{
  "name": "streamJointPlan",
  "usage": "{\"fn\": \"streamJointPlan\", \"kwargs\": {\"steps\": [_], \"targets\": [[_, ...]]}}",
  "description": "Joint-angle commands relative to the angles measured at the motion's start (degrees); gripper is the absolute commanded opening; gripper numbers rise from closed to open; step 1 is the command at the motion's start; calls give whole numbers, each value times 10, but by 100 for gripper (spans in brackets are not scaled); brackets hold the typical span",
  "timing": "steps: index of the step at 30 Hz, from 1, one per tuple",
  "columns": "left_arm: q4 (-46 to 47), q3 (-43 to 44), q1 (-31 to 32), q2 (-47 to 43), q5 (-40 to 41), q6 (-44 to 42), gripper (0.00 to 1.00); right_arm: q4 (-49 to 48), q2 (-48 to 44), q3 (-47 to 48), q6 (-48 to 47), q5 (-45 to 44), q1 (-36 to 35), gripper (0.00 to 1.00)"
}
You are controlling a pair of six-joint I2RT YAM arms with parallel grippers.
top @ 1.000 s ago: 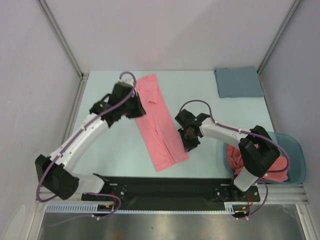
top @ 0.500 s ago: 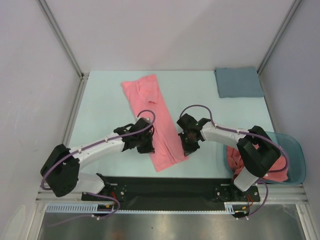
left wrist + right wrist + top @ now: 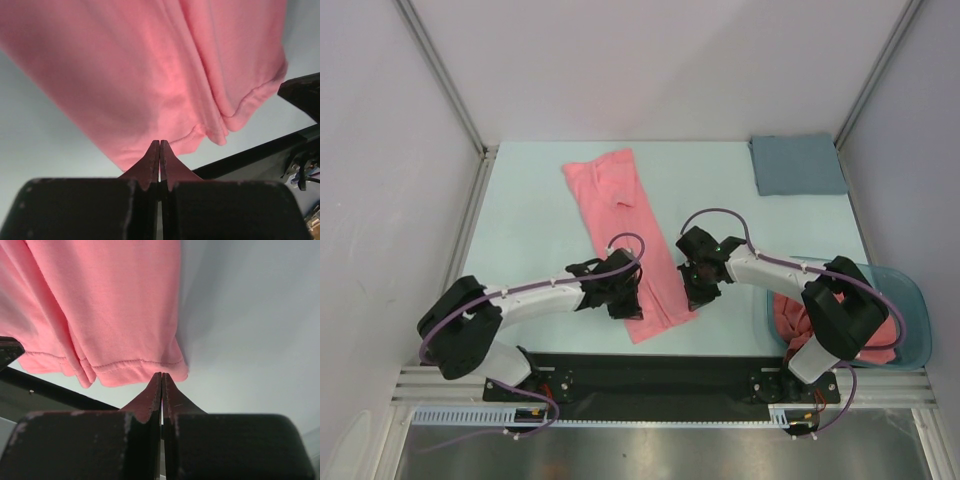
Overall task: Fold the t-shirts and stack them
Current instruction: Fold the tshirt
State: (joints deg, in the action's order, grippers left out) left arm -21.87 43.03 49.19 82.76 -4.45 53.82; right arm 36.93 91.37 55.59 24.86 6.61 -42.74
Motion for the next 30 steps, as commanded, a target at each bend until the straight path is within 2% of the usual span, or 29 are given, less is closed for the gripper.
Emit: {"fn": "streamJointPlan", "kwargs": {"steps": [1, 9, 17, 24, 30], "targets": [[18, -15, 14, -6, -8, 29, 0, -13, -1, 9, -9, 6, 3, 0], [28, -37, 29, 2, -13, 58, 0, -29, 25, 0, -23, 1, 6, 0], [-32, -72, 29, -2, 3, 96, 0, -37, 27, -28, 0, -7, -7, 0], [-68, -104, 29, -41, 19, 105, 0, -37, 25, -35, 54, -13, -74, 0], [-102, -147, 29, -89, 30, 113, 0, -36, 28, -31, 74, -7, -96, 0]]}}
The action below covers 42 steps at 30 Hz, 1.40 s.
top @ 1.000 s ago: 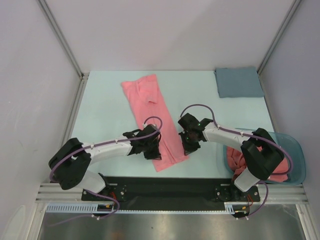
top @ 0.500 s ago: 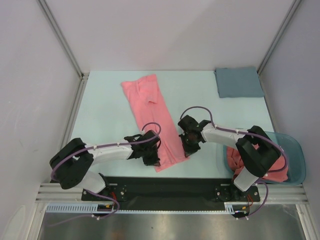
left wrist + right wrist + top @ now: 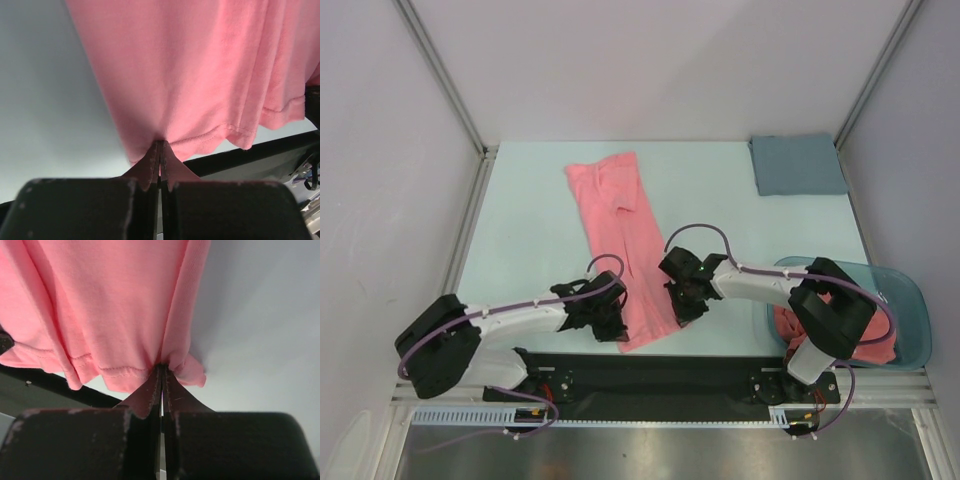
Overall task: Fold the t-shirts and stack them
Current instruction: Fold the tshirt
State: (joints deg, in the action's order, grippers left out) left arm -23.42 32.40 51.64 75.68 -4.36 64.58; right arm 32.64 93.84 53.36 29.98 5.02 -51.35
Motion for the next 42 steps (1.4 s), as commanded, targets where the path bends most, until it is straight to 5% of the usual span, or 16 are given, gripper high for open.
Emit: {"fn": "streamJointPlan", "kwargs": {"steps": [1, 19, 26, 32, 42], "targets": [[-88, -48, 5, -27, 32, 7, 0, 8, 5, -10, 20, 9, -9, 0], [-139, -74, 5, -101, 62, -22, 0, 21, -26, -54, 38, -10, -45, 0], [-168, -43, 5, -173, 64, -38, 7, 55, -49, 14, 22, -4, -51, 3], [-205, -16, 5, -257, 57, -30, 31, 117, -70, 66, -11, -31, -36, 20], [-114, -141, 5, -365, -28, 84, 41, 78, -128, -8, -85, 99, 98, 54]]}}
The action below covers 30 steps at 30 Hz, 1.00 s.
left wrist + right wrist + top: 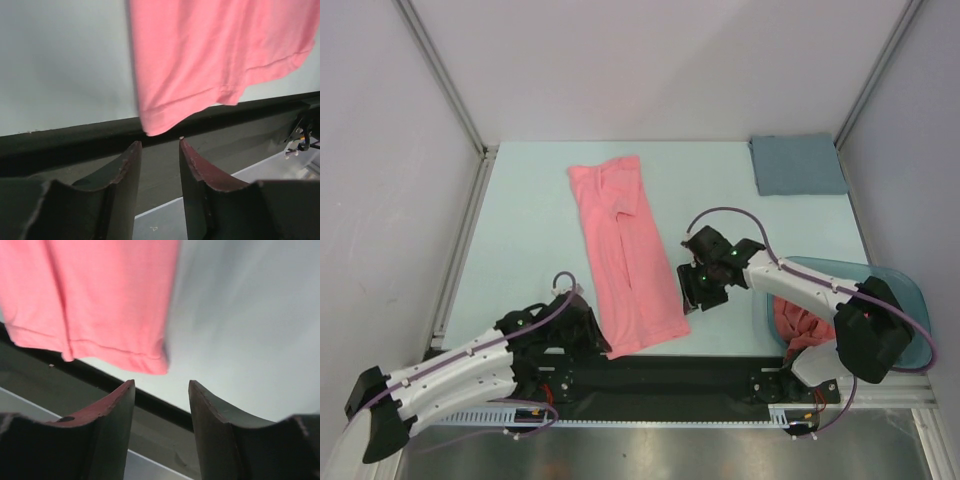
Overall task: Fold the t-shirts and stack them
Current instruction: Fold the tshirt
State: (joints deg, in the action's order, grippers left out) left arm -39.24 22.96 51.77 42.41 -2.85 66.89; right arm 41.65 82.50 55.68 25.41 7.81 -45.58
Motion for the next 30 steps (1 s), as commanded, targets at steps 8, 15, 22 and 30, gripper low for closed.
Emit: {"fn": "streamJointPlan", "kwargs": {"steps": [8, 15, 22, 30], "targets": [[112, -130, 4, -83, -50, 146, 52, -103, 7, -88, -45, 180, 90, 58], [110, -150, 4, -100, -31, 181, 57, -125, 15, -121, -45, 193, 95, 58], [123, -162, 4, -92, -15, 208, 51, -130, 29, -121, -40, 191, 96, 56], [158, -146, 4, -23, -15, 197, 38, -123, 35, -120, -40, 171, 98, 54]]}}
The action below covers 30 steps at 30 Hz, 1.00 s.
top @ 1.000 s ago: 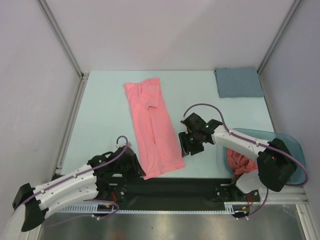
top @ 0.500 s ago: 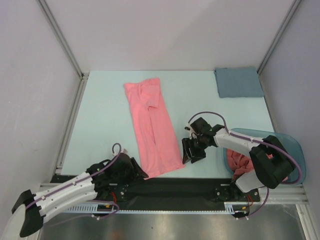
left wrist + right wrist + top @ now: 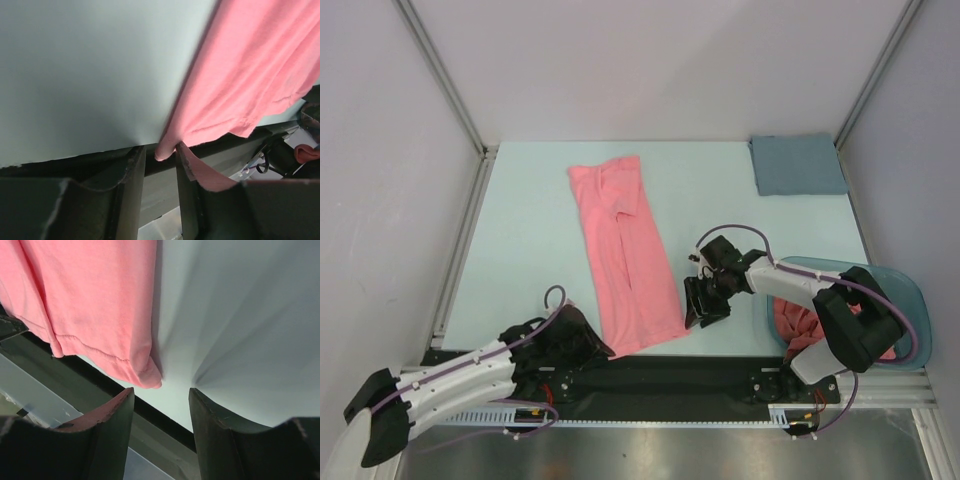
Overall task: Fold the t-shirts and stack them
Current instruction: Fold the tshirt
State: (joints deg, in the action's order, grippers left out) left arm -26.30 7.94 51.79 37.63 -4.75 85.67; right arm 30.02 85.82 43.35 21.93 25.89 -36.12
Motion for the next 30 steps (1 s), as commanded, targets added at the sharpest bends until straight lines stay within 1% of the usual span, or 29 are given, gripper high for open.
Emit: {"fn": "streamJointPlan", "kwargs": {"steps": [1, 3, 6, 7, 12, 13, 15, 20, 28, 30], "targets": [[25, 8, 3, 33, 4, 4, 35, -5, 3, 3, -5, -12, 3, 53], [26, 15, 3, 45, 9, 0, 32, 2, 5, 5, -4, -19, 3, 53], [30, 22, 3, 49, 12, -2, 23, 5, 0, 2, 0, -18, 4, 55], [31, 22, 3, 50, 15, -3, 18, 1, -2, 0, 0, -13, 4, 56], [21, 32, 3, 50, 26, -14, 8, -8, -2, -7, 0, 4, 6, 59], [21, 33, 3, 51, 26, -16, 4, -9, -1, -7, 0, 4, 7, 59], [20, 36, 3, 54, 26, -18, 0, -9, 2, -6, -2, 6, 9, 59], [4, 44, 3, 54, 34, -30, 0, -19, 10, -9, -4, 29, 11, 57], [-14, 67, 3, 54, 46, -51, 0, -42, 27, -19, 6, 35, 9, 55], [-10, 67, 3, 56, 46, -54, 0, -55, 34, -22, 12, 39, 9, 54]]}}
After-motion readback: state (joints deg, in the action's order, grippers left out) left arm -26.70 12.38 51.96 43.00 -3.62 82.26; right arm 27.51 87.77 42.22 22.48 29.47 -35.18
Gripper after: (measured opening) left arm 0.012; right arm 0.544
